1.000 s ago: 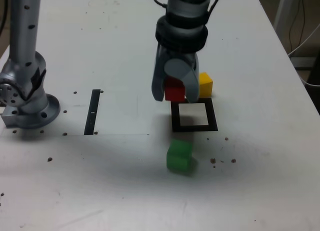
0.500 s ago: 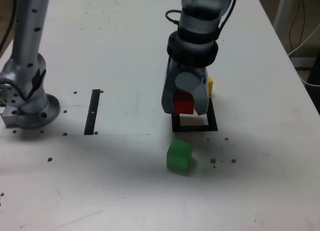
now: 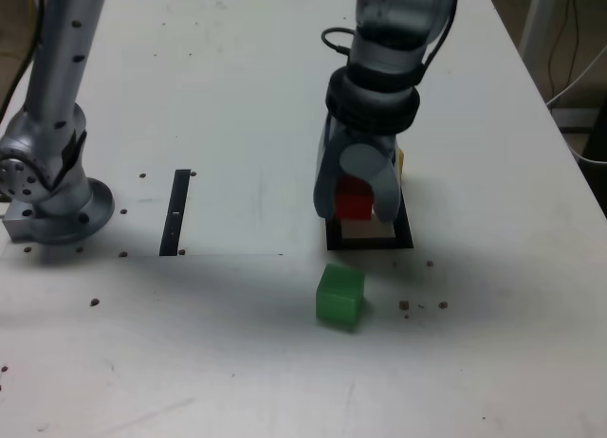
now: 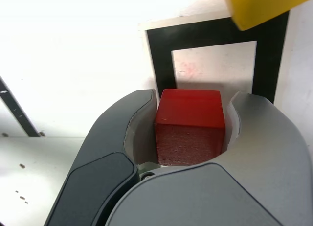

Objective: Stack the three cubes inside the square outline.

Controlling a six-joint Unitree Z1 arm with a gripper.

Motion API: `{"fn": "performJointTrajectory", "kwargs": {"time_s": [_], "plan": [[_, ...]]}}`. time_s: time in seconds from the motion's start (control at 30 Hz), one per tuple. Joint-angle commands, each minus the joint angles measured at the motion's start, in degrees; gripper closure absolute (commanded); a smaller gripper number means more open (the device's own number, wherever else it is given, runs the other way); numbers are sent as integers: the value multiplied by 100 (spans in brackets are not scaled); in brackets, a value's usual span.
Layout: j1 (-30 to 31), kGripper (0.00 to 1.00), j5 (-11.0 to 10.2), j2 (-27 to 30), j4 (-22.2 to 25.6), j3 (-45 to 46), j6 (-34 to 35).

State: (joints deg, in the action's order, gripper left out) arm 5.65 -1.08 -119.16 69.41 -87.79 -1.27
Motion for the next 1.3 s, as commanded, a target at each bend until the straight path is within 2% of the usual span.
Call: {"fn": "performJointTrajectory", "kwargs": {"time_s": [0.0, 0.47, 0.73, 0.97, 1.1, 1.27], "plan": [[-43, 70, 13, -73, -19, -16, -38], [-109, 65, 97, -161, -125, 6, -155], [-125, 42, 216, -221, -133, -7, -232], [-126, 9, 207, -222, -135, 27, -285], [-126, 2, 195, -208, -125, 56, -273], [-126, 1, 151, -87, -98, 85, -224]]}}
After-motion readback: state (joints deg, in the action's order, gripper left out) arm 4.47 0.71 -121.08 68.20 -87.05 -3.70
